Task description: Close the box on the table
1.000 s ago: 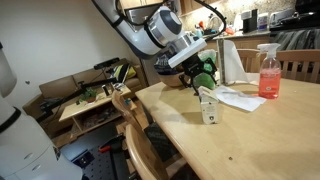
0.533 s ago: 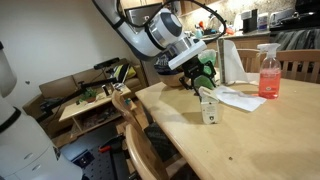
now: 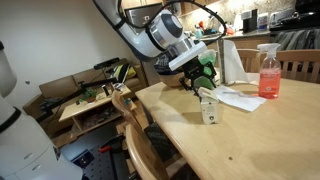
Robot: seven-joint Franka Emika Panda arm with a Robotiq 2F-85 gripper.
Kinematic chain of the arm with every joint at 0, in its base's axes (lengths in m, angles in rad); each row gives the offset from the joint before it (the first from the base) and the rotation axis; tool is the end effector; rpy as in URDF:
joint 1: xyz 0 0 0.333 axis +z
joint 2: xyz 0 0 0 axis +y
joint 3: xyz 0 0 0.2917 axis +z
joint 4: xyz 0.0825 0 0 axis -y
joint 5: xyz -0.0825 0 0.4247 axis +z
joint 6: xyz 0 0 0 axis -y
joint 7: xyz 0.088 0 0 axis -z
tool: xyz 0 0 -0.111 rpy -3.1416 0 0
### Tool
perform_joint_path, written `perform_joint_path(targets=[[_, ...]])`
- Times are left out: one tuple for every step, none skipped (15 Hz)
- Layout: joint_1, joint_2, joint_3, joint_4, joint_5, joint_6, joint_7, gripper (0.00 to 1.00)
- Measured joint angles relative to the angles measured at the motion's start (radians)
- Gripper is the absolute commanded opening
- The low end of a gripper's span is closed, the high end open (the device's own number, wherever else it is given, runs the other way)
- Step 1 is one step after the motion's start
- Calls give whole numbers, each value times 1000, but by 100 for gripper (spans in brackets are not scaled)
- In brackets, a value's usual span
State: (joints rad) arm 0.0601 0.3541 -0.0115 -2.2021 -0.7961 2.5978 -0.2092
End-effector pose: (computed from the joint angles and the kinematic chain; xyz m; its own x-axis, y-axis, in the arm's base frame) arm 0.5687 0.0402 0.1593 0.6066 0.7736 -0.1833 0.7721 -0.5183 0.3676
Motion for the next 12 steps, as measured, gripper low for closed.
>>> perform_joint_path(targets=[[0, 1, 0, 0, 0, 0, 0, 68], [1, 3, 1, 0, 0, 0, 0, 61], [2, 5, 1, 0, 0, -1, 0, 47], [3, 7, 1, 0, -1, -3, 0, 33], [5, 9, 1, 1, -2, -8, 0, 28], [7, 10, 1, 1, -3, -15, 0, 27], [9, 11, 1, 2, -6, -23, 0, 24], [13, 11, 1, 3, -9, -32, 0, 21], [17, 11, 1, 4, -12, -40, 0, 23], [21, 11, 1, 5, -15, -49, 0, 24], [25, 11, 1, 5, -18, -59, 0, 25], [29, 11, 2, 6, -21, -70, 0, 27]])
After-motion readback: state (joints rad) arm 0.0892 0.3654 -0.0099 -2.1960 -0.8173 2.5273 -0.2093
